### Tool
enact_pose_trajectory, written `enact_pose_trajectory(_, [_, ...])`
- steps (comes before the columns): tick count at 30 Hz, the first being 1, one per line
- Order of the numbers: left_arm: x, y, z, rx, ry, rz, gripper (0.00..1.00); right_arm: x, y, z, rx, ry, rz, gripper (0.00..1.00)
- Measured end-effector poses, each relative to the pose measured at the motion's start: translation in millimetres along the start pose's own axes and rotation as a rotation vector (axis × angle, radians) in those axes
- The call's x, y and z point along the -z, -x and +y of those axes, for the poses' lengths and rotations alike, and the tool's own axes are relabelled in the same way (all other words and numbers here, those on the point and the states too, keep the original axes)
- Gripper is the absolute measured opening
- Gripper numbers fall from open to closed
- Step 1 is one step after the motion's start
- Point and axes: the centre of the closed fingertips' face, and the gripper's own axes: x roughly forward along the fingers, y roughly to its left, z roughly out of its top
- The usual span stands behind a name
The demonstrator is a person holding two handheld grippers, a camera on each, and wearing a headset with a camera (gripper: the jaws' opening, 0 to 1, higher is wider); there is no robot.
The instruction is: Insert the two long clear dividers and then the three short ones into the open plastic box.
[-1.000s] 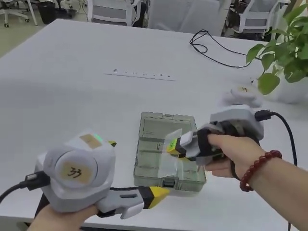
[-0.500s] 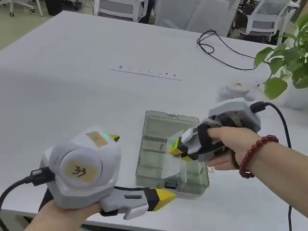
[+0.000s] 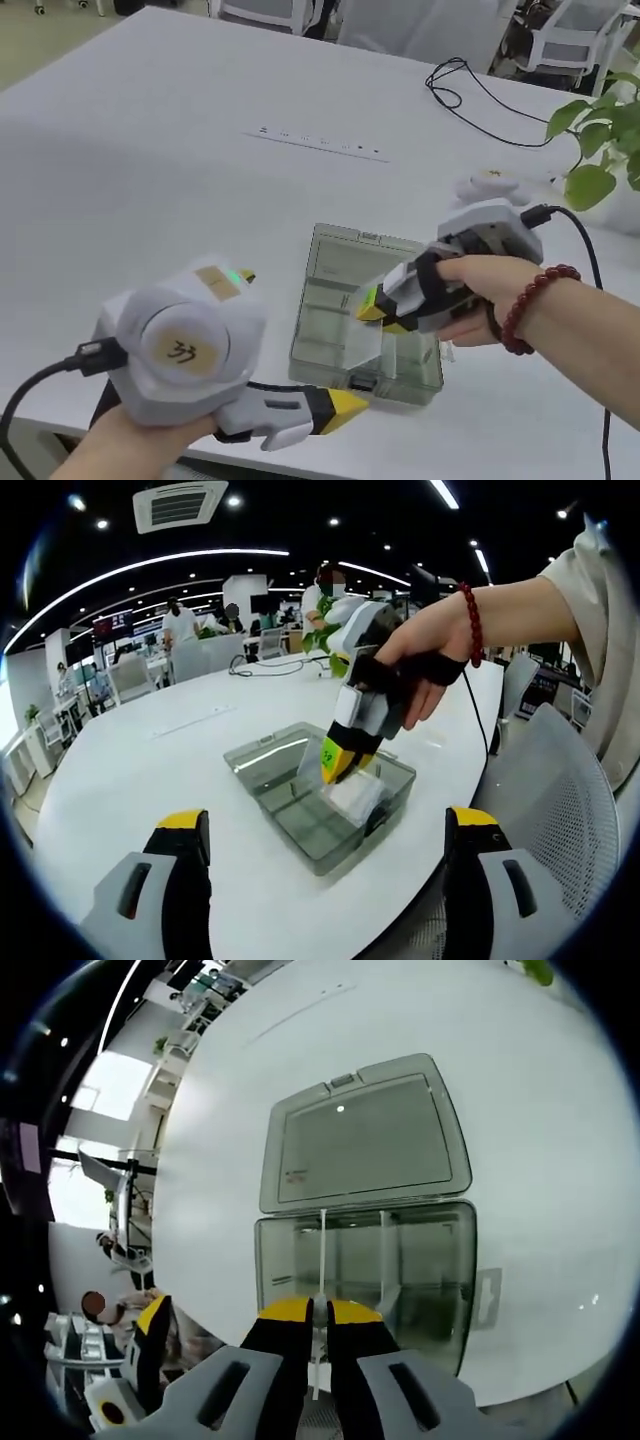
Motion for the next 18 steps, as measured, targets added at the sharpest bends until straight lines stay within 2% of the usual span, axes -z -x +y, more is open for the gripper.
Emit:
enact_pose_trajectory(3, [-0.5,0.2,1.9,-0.005,0.003,-0.004,1.00,-4.4,-4.6,-1.3,0.004,0.005,0.008,0.06])
enact_pose_trajectory(11, [0.2,0.0,3.9,-0.009,0.016,-0.005,0.98,0.9,-7.7,1.3,0.014,0.021,0.017,0.06])
enact_pose_trajectory(18, [0.6,0.5,4.1,-0.010,0.018,-0.005,0.97,-5.4,-11.4,-2.5,0.020,0.022,0.026,0.06])
